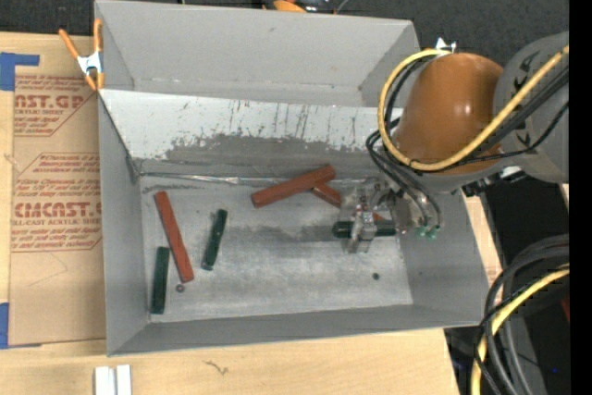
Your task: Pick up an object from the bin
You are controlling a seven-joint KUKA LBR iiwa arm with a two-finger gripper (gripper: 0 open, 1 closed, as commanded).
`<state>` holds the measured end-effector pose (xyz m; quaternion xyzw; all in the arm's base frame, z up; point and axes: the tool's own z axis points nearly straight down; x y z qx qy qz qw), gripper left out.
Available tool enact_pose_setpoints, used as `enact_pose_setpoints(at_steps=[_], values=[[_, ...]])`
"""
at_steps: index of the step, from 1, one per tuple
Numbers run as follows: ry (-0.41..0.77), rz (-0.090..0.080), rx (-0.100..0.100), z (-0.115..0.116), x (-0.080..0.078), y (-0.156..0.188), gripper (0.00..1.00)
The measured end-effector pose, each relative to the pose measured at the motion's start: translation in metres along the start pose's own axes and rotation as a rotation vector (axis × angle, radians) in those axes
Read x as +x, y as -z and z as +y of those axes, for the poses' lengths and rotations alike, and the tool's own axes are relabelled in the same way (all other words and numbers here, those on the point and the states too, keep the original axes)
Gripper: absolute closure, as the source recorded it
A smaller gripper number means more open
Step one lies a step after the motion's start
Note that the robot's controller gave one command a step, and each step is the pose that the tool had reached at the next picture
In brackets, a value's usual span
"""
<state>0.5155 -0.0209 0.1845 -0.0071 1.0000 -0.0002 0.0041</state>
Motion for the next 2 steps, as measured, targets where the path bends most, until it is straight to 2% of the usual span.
enact_pose_setpoints(at_steps=[1,2], values=[[-0.001,-0.001,0.001,-0.013,0.012,0.086,1.0],[-0.138,0.001,0.0,-0.02,-0.048,0.109,1.0]])
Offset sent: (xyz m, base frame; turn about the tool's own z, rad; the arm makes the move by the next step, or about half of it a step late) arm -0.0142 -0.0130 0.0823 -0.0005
